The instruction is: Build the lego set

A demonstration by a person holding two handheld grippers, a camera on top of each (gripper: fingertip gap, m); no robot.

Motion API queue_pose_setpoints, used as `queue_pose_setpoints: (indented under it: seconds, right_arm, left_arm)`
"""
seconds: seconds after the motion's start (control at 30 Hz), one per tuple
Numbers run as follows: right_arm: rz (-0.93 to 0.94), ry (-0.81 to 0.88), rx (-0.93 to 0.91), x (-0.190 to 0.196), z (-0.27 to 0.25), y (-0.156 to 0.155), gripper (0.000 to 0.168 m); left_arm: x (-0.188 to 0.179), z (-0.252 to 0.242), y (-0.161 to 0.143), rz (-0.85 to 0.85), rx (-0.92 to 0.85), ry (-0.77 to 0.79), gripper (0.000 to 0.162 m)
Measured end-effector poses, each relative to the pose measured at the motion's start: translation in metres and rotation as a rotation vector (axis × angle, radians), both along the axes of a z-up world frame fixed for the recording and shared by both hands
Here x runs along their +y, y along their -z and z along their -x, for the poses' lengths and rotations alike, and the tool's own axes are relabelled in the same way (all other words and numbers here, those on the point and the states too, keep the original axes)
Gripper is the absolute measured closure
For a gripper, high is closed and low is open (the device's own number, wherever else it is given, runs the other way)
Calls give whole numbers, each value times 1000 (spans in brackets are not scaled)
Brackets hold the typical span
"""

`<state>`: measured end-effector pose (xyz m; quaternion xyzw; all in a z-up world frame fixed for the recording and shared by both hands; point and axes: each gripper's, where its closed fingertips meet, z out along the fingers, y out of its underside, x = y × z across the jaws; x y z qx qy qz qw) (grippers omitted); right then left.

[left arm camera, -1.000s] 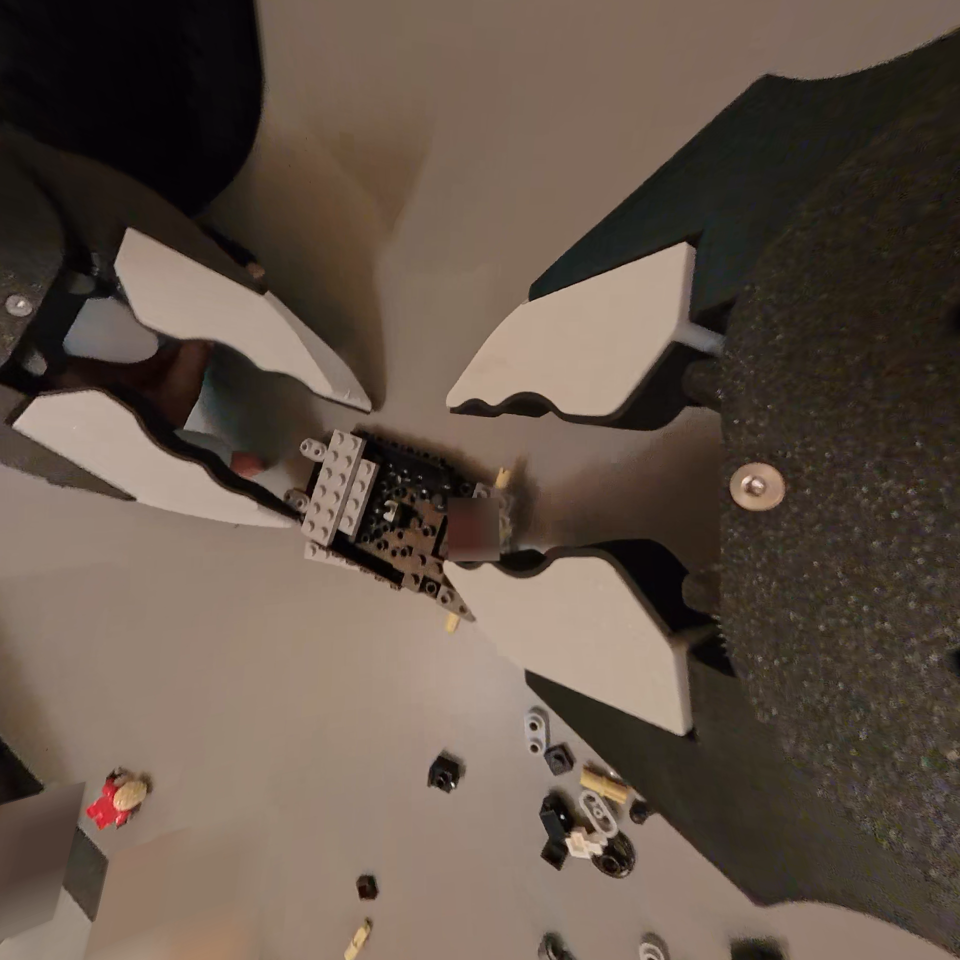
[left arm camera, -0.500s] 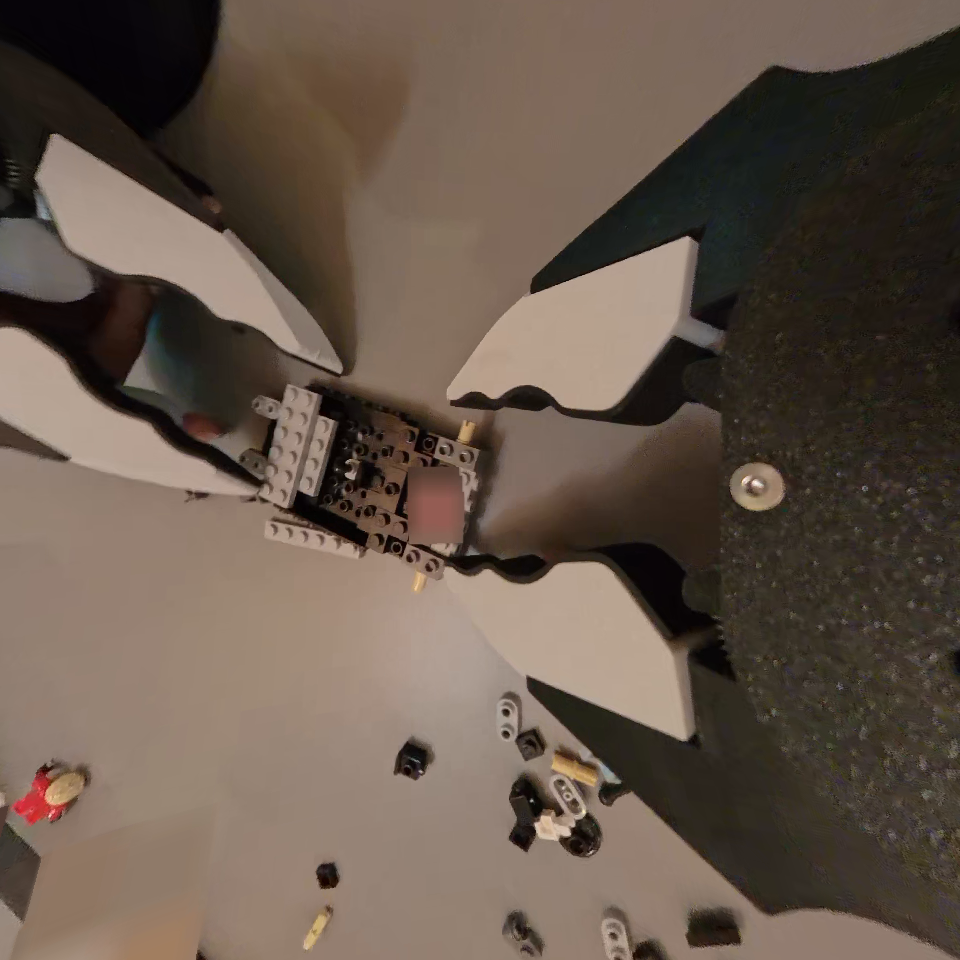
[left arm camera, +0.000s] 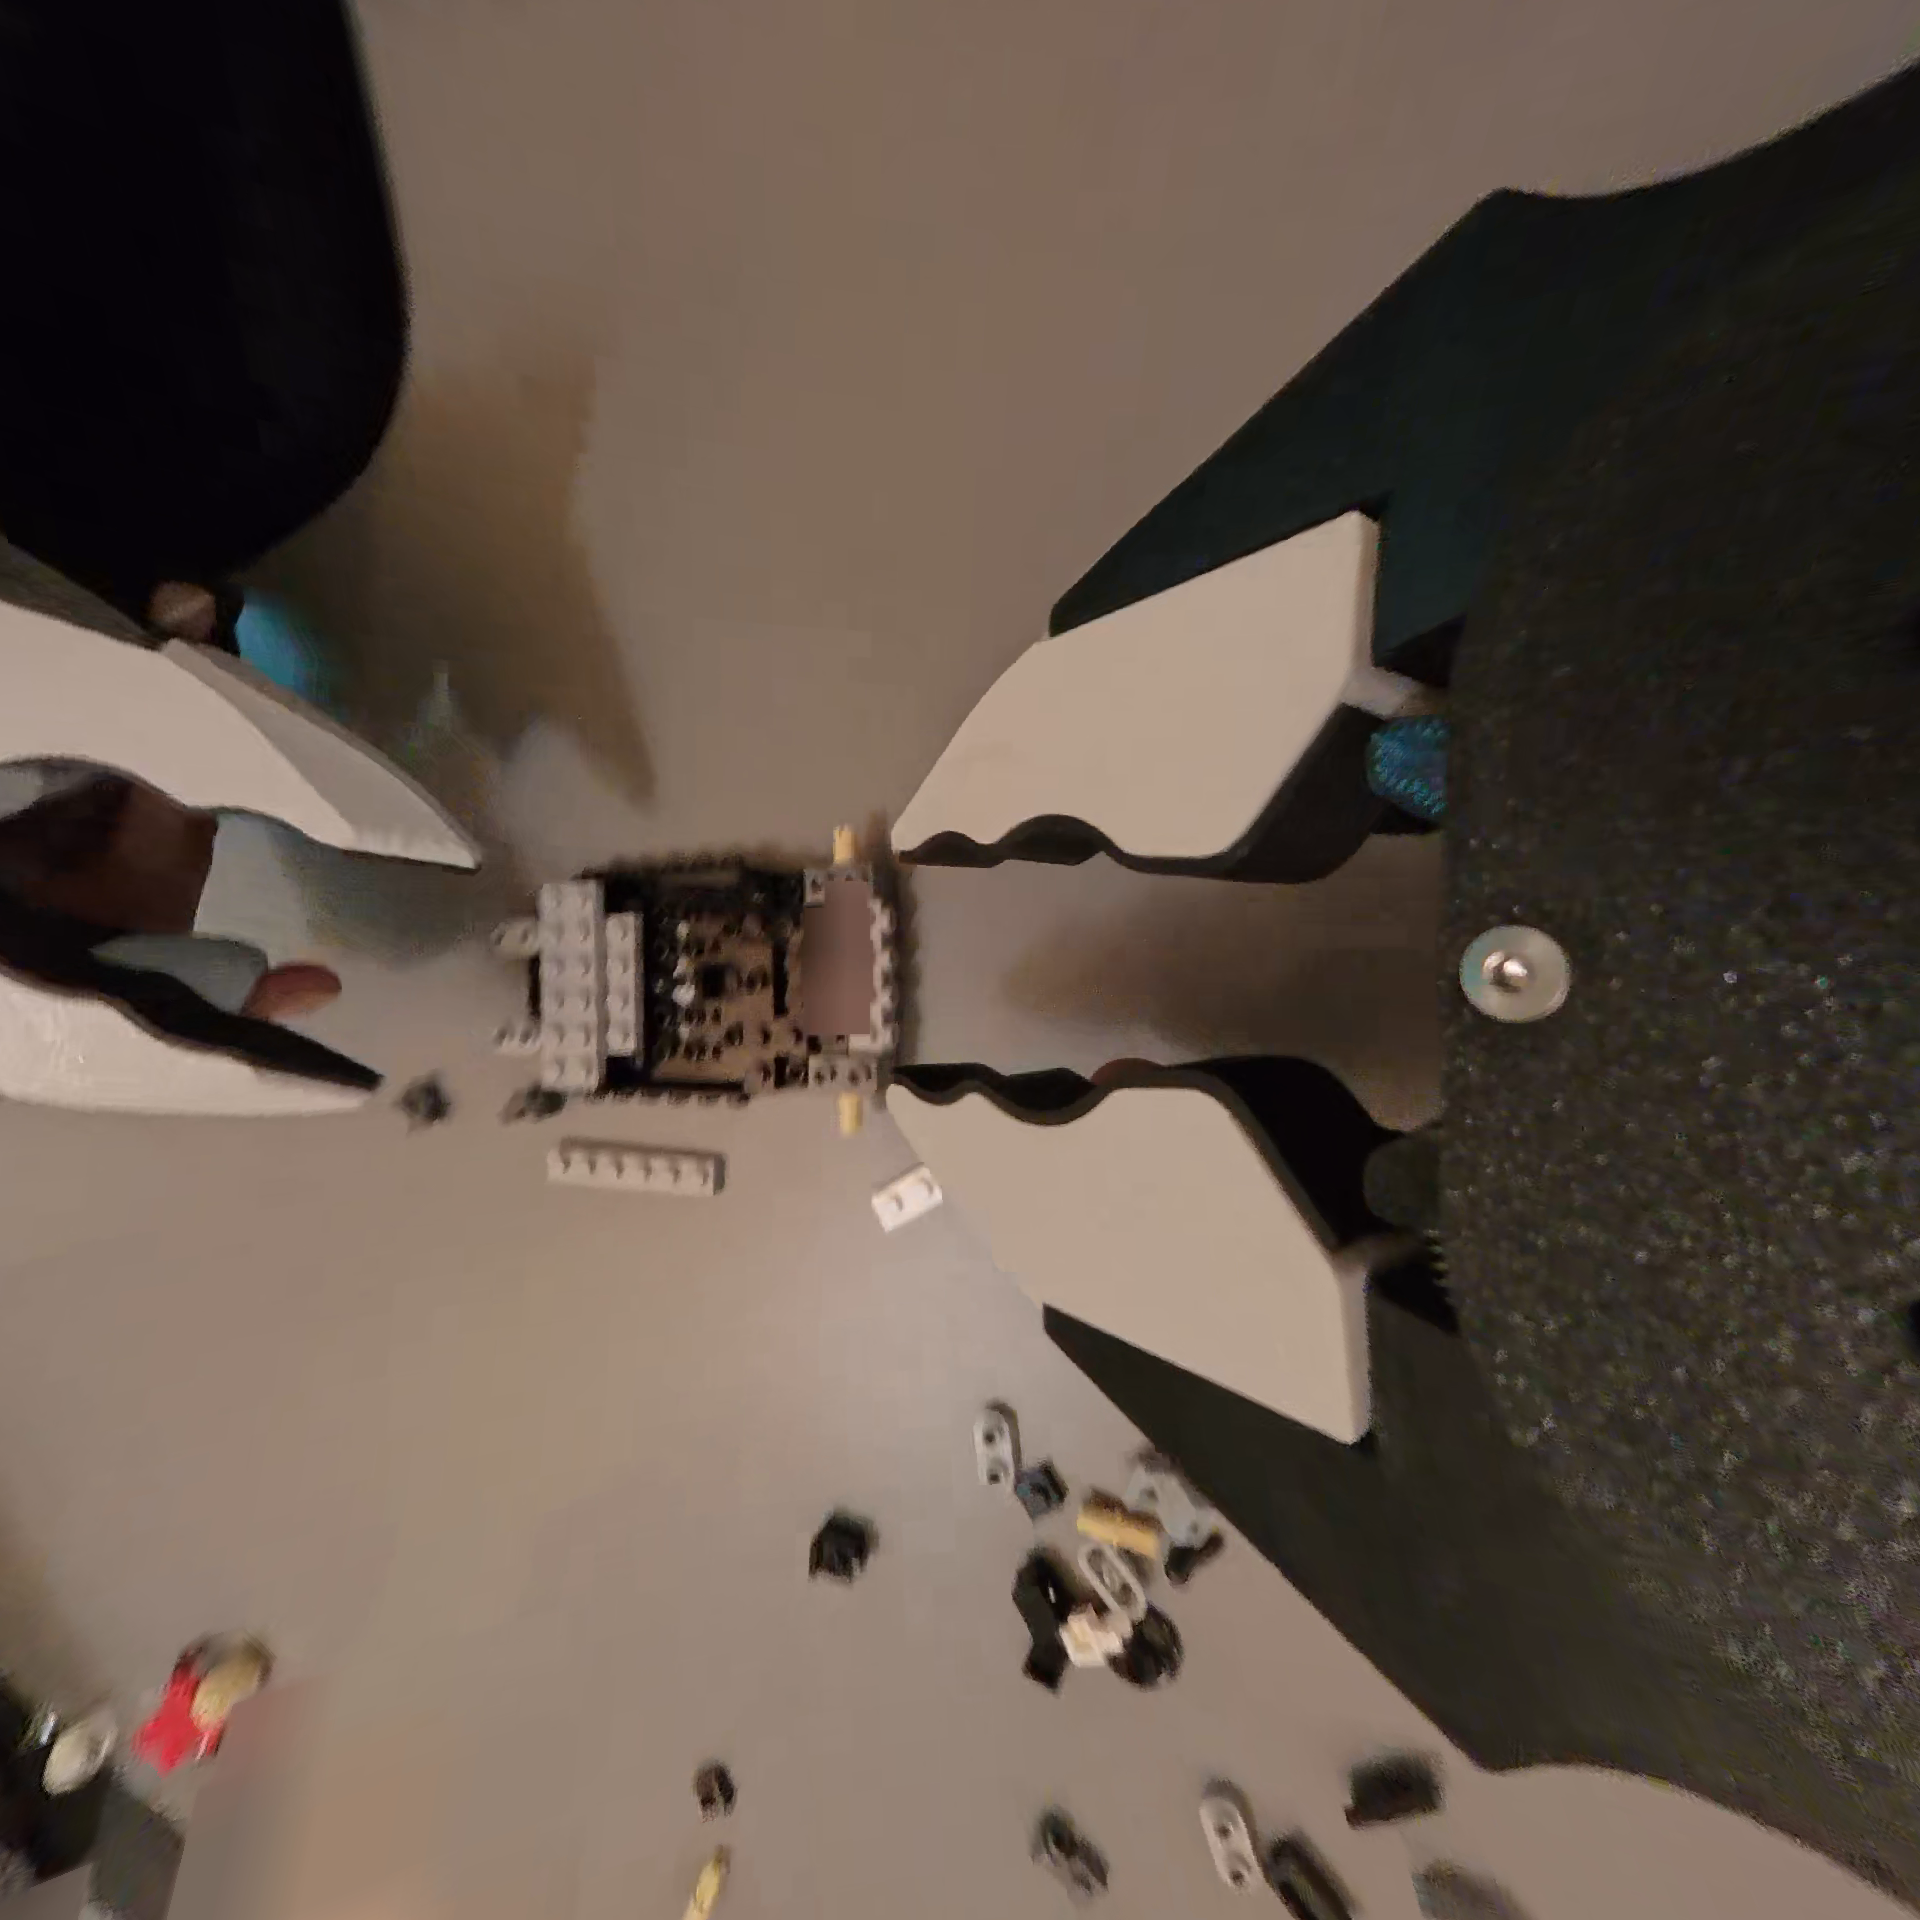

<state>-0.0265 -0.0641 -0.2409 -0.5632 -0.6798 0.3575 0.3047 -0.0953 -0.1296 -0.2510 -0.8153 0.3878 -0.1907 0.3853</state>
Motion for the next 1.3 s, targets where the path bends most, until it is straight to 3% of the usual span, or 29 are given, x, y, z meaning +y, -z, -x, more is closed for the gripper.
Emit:
queue_pose_setpoints:
  seconds: [0.1, 0.2, 0.5, 0.77, 0.87, 1.07, 1.13, 1.3]
  right_arm:
    - [-2, 79, 26, 21, 0, -10, 130]
    - [-97, 44, -58, 34, 4, -3, 139]
    - [-235, -329, -446, 36, 39, 32, 147]
    - [-236, -452, -612, 25, 46, 41, 161]
    - [-291, -385, -580, 33, 52, 38, 161]
    - [-28, -27, -351, 4, 51, -13, 161]
    - [84, 83, -358, -14, 38, -13, 161]
    - [118, 278, -407, -35, 10, 3, 161]
  left_arm:
    - [13, 7, -1, -40, -8, -74, 122]
    - [18, 5, 6, -36, 1, -95, 118]
    - [11, -20, 20, -9, 49, -26, 117]
    - [7, -17, 15, -7, 23, -4, 121]
    - [8, -15, 19, -17, 55, -14, 122]
    - [3, -29, 19, -36, 72, 9, 123]
    - [1, -33, 18, -44, 83, 19, 122]
    - [0, -31, 10, -56, 73, 7, 123]
